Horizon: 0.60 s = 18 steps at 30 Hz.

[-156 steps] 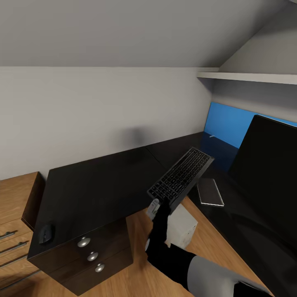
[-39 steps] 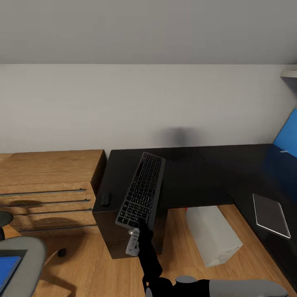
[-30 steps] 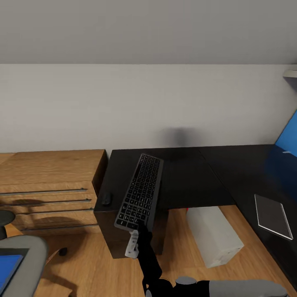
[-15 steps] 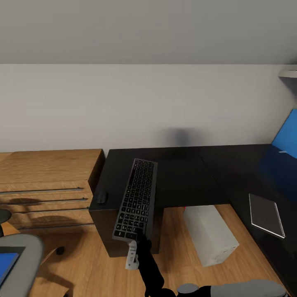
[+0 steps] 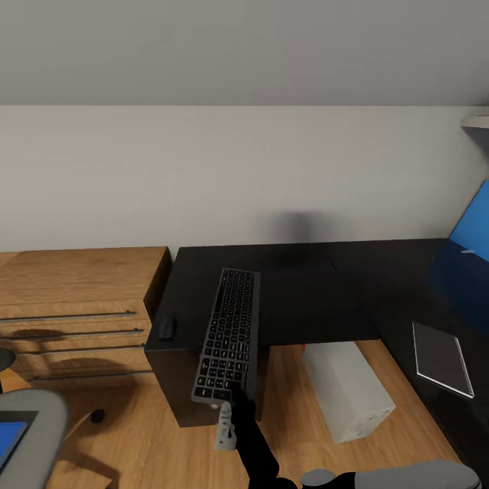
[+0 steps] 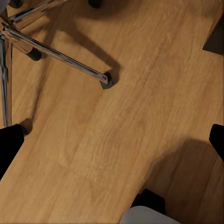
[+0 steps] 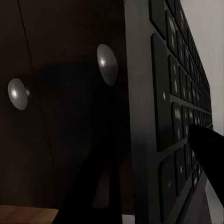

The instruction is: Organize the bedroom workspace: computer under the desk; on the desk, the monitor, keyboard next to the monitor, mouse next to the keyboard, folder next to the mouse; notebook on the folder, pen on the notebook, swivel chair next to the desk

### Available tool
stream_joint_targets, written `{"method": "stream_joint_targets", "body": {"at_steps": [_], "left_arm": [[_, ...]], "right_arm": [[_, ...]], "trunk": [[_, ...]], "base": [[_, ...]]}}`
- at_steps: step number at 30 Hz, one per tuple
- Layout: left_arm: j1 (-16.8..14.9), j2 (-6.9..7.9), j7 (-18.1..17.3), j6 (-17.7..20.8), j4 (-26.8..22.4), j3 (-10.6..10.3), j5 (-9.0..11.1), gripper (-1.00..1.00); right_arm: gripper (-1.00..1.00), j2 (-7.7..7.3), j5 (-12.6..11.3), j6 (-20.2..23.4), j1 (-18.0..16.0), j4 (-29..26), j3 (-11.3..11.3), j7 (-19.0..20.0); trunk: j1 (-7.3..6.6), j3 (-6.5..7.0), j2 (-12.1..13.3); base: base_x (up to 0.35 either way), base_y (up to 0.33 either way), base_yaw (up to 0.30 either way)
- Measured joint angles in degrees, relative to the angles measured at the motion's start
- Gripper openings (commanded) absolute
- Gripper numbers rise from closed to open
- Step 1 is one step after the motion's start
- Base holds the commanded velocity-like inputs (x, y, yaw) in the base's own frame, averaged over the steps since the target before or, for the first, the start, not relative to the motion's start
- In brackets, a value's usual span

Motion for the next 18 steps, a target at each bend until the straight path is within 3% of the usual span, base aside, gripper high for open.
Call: {"method": "stream_joint_targets", "body": {"at_steps": [7, 13, 18], "left_arm": [[0.00, -0.05, -0.04, 0.00, -0.03, 0.00, 0.00, 1.00], [0.00, -0.06, -0.04, 0.00, -0.04, 0.00, 0.00, 1.00], [0.00, -0.07, -0.03, 0.00, -0.05, 0.00, 0.00, 1.00]], "right_arm": [[-1.00, 0.08, -0.08, -0.02, 0.03, 0.05, 0.11, 1.18], [-1.00, 0.14, -0.02, 0.08, 0.01, 0.09, 0.11, 2.00], [-1.00, 0.17, 0.00, 0.10, 0.02, 0.15, 0.11, 2.13]], "trunk": [[0.02, 0.00, 0.00], [-0.01, 0.00, 0.00], [0.02, 0.00, 0.00]], "base": [[0.094, 0.000, 0.000], [0.272, 0.000, 0.000], [0.086, 0.000, 0.000]]}}
